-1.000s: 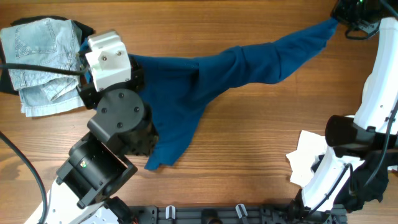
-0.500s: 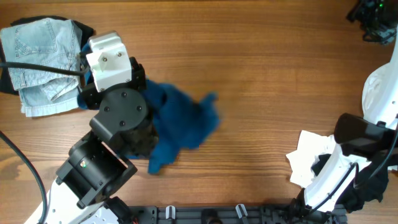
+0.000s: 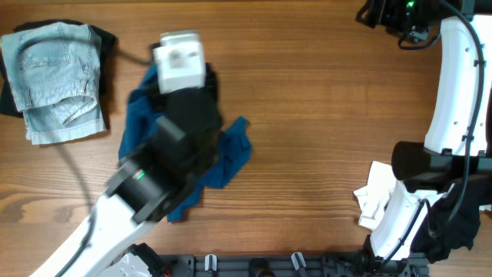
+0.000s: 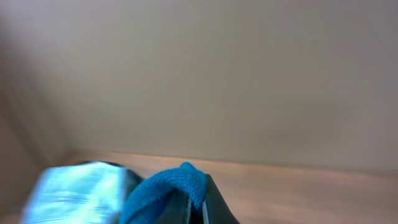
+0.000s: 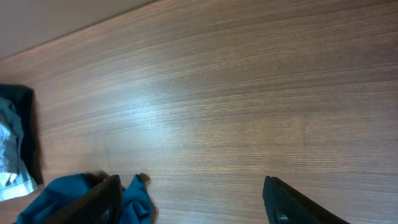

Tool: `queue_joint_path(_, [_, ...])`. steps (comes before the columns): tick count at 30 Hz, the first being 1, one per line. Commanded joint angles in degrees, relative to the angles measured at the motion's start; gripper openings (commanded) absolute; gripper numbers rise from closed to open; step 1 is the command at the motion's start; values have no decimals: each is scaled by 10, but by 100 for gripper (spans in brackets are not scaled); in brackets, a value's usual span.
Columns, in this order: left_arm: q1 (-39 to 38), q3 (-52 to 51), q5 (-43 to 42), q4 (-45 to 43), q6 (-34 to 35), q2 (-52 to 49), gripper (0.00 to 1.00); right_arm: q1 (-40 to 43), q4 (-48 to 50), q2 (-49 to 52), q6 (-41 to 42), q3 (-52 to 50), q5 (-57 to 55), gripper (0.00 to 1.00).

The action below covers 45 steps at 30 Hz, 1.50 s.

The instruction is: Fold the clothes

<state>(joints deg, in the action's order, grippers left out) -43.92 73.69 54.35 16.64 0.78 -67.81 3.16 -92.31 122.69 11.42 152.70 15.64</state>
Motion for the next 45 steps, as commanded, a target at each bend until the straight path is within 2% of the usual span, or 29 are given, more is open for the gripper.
queue_joint_path(1, [-4, 5, -166, 1, 78, -98, 4, 5, 2, 9, -6, -4, 3, 73])
queue_joint_path(3, [-16, 5, -226, -1, 100, -157, 4, 6, 2, 9, -5, -4, 3, 73])
queue_joint_path(5, [-48, 6, -230, -28, 99, -205, 4, 6, 2, 9, -5, -4, 3, 73])
queue_joint_path(7, [-85, 6, -228, -101, 68, -225, 4, 6, 2, 9, -5, -4, 3, 73])
queue_joint_path(10, [-141, 28, -224, -204, 11, -223, 4, 6, 2, 9, -5, -4, 3, 74])
queue_joint_path(14, [-220, 87, -219, -253, -25, -222, 4, 6, 2, 9, -3, -4, 3, 74])
queue_joint_path(17, [-267, 90, -229, -311, -63, -222, 4, 6, 2, 9, -3, -4, 3, 74])
queue_joint_path(20, [-291, 90, -241, -341, -89, -222, 4, 6, 2, 9, 2, -4, 3, 74])
queue_joint_path(22, [-293, 90, -200, -352, -119, -222, 4, 6, 2, 9, 7, -4, 3, 74])
queue_joint_path(24, [-274, 90, -76, -356, -156, -222, 4, 6, 2, 9, 6, -4, 3, 74])
queue_joint_path(27, [-215, 90, 52, -326, -171, -222, 4, 6, 2, 9, 6, -4, 3, 74])
queue_joint_path(30, [-152, 90, 105, -272, -171, -222, 4, 6, 2, 9, 5, -4, 3, 74])
queue_joint_path(32, [-97, 90, 107, -218, -166, -222, 4, 6, 2, 9, 3, -4, 3, 74])
queue_joint_path(40, [80, 90, 101, -59, -59, -222, 4, -5, 2, 9, -7, -4, 59, 72])
queue_joint_path(45, [131, 90, -7, 53, 20, -222, 4, -74, 2, 9, -8, -8, 65, 68])
